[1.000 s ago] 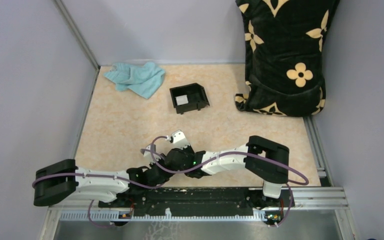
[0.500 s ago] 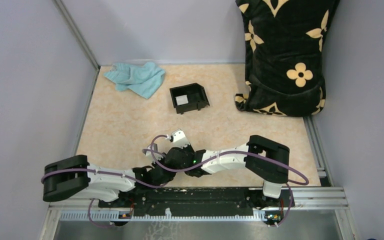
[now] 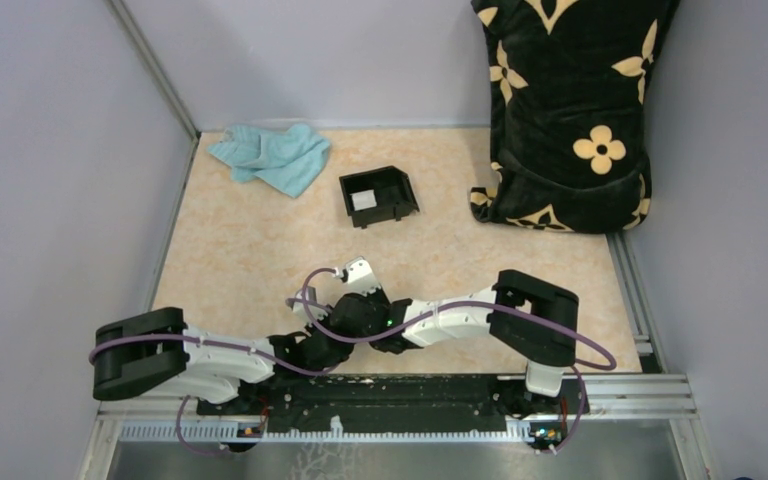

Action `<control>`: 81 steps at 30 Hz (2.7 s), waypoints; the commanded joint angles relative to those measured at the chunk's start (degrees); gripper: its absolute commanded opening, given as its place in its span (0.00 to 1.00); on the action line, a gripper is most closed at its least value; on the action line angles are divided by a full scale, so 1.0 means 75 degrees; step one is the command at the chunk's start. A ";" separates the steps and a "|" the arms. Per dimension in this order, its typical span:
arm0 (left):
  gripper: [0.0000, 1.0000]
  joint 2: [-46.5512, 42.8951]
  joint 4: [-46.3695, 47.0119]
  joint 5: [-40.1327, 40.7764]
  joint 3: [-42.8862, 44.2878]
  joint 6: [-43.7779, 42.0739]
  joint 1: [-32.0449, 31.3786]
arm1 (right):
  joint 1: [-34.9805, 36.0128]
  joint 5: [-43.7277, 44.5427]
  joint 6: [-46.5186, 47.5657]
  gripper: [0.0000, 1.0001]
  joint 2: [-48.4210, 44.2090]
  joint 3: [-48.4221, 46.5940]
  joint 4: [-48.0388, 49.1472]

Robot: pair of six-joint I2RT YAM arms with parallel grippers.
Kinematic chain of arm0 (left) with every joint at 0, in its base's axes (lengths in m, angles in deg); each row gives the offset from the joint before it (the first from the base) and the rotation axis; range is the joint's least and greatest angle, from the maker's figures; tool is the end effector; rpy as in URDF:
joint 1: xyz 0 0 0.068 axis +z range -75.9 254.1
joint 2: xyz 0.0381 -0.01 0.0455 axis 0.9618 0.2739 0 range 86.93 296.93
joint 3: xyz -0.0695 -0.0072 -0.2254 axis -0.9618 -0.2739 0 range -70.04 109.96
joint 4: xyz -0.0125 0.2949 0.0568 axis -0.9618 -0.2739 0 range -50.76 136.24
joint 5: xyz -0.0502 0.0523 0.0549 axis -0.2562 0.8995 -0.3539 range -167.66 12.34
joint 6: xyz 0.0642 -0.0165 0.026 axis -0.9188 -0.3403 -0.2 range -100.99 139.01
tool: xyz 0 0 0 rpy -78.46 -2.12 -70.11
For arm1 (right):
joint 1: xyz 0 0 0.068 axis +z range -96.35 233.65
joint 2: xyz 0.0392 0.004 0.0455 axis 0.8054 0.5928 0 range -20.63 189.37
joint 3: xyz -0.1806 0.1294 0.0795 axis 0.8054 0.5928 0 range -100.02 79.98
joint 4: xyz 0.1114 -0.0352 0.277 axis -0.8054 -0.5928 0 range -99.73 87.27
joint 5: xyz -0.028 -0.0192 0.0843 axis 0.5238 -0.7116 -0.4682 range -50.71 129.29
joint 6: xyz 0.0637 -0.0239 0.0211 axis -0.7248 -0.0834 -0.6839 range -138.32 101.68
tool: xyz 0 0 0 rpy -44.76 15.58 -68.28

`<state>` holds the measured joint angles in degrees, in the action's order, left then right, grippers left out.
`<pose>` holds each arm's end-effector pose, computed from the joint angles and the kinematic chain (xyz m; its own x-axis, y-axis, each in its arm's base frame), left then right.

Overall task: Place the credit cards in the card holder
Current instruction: Close the card holder at the center of the board.

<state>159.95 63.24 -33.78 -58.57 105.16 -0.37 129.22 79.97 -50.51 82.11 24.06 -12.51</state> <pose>0.0996 -0.2071 0.0246 -0.5737 -0.6219 -0.5330 -0.1497 0.7194 -0.6783 0.1302 0.3534 0.0670 -0.5196 -0.3985 -0.7558 -0.4350 0.8847 -0.1675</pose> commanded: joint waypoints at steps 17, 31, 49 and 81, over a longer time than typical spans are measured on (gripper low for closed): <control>0.20 0.0597 -0.0955 -0.0683 -0.0124 -0.0085 0.0211 | 0.0806 -0.3118 -0.1872 0.00 0.1769 0.1128 -0.0298; 0.21 0.0225 -0.1405 -0.0577 -0.0059 0.0039 0.0211 | 0.0677 -0.2202 -0.1492 0.15 0.0491 0.1154 -0.0314; 0.26 -0.0645 -0.2898 -0.0104 0.0184 0.0323 0.0215 | -0.0196 -0.1666 -0.0059 0.31 -0.1452 0.0457 -0.0499; 0.18 0.1296 -0.1799 -0.0913 0.0974 -0.0481 0.0379 | -0.1314 -0.1723 -0.0439 0.06 -0.2573 0.2324 -0.0064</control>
<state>165.91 55.24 -34.46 -50.09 105.73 1.44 119.60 68.43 -51.51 64.49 40.52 -16.75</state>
